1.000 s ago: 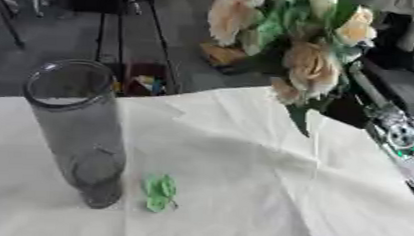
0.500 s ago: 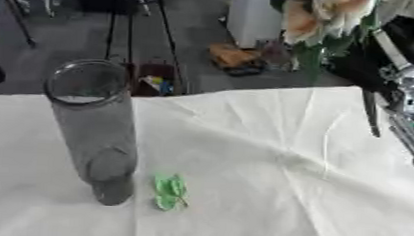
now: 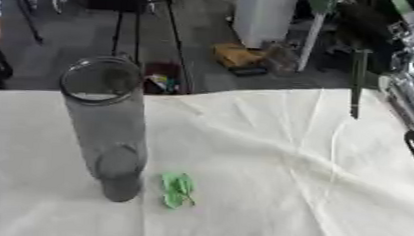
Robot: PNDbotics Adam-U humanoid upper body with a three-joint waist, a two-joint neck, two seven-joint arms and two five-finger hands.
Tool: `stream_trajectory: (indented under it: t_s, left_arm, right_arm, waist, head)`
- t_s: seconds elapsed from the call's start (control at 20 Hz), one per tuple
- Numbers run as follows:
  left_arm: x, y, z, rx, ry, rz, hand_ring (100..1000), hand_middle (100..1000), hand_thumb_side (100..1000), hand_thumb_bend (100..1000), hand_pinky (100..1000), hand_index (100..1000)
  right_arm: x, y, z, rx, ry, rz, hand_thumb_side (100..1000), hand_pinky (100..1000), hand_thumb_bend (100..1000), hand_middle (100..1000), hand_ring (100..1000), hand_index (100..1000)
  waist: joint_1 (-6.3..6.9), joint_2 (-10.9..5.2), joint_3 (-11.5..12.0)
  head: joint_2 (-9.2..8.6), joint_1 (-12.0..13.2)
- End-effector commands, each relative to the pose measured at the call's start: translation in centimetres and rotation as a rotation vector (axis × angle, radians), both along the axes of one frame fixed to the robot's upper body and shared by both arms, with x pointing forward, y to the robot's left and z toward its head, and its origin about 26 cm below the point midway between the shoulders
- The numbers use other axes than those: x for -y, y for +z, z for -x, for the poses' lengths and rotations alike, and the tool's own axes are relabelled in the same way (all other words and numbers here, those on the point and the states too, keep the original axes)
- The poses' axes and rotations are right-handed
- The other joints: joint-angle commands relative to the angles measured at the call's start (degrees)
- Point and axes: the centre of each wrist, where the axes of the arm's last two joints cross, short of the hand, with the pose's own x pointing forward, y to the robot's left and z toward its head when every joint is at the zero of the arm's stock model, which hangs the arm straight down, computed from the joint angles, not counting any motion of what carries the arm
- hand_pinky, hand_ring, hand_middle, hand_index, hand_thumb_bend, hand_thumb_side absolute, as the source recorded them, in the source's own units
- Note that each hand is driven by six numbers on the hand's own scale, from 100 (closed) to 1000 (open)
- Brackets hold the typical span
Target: Arrange flowers into the vase.
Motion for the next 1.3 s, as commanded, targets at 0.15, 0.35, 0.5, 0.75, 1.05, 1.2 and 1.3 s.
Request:
stream_trajectory:
  t_s: [0.15, 0.35, 0.5, 0.75, 1.05, 1.2, 1.3]
  left_arm:
    - [0.1, 0.5, 0.3, 0.023, -0.011, -0.021, 786, 864, 1000, 100, 704, 929]
    - [0.1, 0.5, 0.3, 0.023, -0.015, -0.026, 786, 864, 1000, 100, 704, 929]
    - [0.1, 0.5, 0.3, 0.023, -0.018, -0.029, 786, 864, 1000, 100, 704, 929]
    - [0.2, 0.6, 0.3, 0.026, -0.023, -0.035, 786, 865, 1000, 100, 704, 929]
    - [0.3, 0.7, 0.4, 0.031, -0.028, -0.044, 786, 865, 1000, 100, 704, 930]
    - [0.3, 0.8, 0.4, 0.031, -0.030, -0.047, 784, 865, 1000, 100, 704, 930]
    - [0.3, 0.8, 0.4, 0.032, -0.031, -0.048, 781, 865, 1000, 100, 704, 929]
  right_arm:
    - [-1.2, 2.7, 1.0, 0.081, 0.085, -0.076, 361, 100, 170, 100, 100, 100]
    - [-2.3, 3.9, 1.4, 0.124, 0.164, -0.135, 351, 100, 173, 100, 100, 100]
    - [-3.0, 4.7, 1.6, 0.160, 0.229, -0.179, 344, 100, 177, 100, 100, 100]
    - [-4.2, 5.6, 1.8, 0.201, 0.313, -0.226, 339, 100, 179, 100, 100, 100]
    - [-5.1, 6.3, 1.9, 0.223, 0.357, -0.233, 338, 100, 179, 100, 100, 100]
    - [-5.5, 6.6, 2.0, 0.222, 0.376, -0.237, 340, 100, 178, 100, 100, 100]
    - [-5.9, 6.8, 1.9, 0.216, 0.387, -0.241, 342, 100, 176, 100, 100, 100]
  waist:
    - [-0.66, -1.63, 0.73]
    - [-1.11, -1.66, 1.64]
    - [-1.41, -1.66, 2.37]
    - [-1.83, -1.45, 3.75]
    - [-2.39, -1.26, 5.29]
    - [-2.60, -1.26, 5.87]
    - [-2.73, -1.27, 6.28]
  head:
    - [0.49, 0.21]
    - [0.40, 0.02]
    - [0.19, -0.39]
    - [-0.22, -1.49]
    - [-0.60, -2.57]
    - [-0.55, -3.14]
    - [-0.45, -3.51]
